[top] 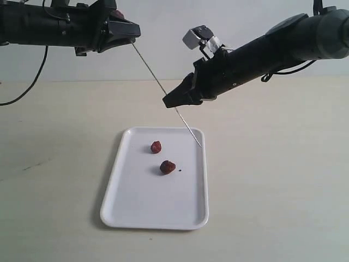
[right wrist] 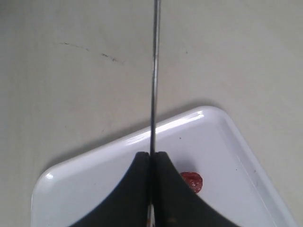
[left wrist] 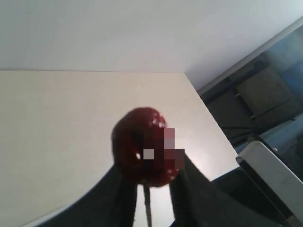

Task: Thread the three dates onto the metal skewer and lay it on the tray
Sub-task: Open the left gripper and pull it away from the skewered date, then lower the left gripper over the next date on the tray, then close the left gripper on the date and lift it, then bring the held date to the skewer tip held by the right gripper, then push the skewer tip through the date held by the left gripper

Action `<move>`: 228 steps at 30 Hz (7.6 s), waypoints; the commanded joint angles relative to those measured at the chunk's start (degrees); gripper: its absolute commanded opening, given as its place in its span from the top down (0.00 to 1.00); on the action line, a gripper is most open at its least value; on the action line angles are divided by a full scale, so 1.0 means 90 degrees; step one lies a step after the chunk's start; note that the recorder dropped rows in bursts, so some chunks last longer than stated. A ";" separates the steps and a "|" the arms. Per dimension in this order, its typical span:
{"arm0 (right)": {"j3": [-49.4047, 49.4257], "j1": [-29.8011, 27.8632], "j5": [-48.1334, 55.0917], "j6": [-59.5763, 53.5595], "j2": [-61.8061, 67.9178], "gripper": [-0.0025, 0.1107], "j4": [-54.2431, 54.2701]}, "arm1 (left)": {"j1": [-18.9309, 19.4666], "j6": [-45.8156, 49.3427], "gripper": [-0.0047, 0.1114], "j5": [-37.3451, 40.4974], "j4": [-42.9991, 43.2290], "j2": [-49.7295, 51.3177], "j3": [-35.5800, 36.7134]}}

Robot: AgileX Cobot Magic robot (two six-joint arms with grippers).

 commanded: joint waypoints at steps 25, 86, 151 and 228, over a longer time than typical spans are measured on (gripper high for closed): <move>-0.0042 -0.0012 -0.1347 0.0764 -0.0226 0.98 -0.0559 | 0.0290 0.0213 0.40 0.0558 0.0853 -0.0032 -0.0040; -0.0042 -0.0844 -0.0960 0.3686 -0.0775 0.98 -0.3031 | -0.3299 -0.7738 0.60 -0.1207 0.9335 0.1409 -0.0044; 0.0091 -0.0806 0.1423 -0.1472 -0.0104 0.98 -0.2429 | 0.0833 -0.0998 0.70 0.2463 0.1718 0.0070 -0.0044; 0.0091 -0.0763 0.1423 -0.0979 -0.0104 0.98 -0.2240 | 0.0563 -0.1245 0.70 0.2463 0.1764 0.0071 -0.0044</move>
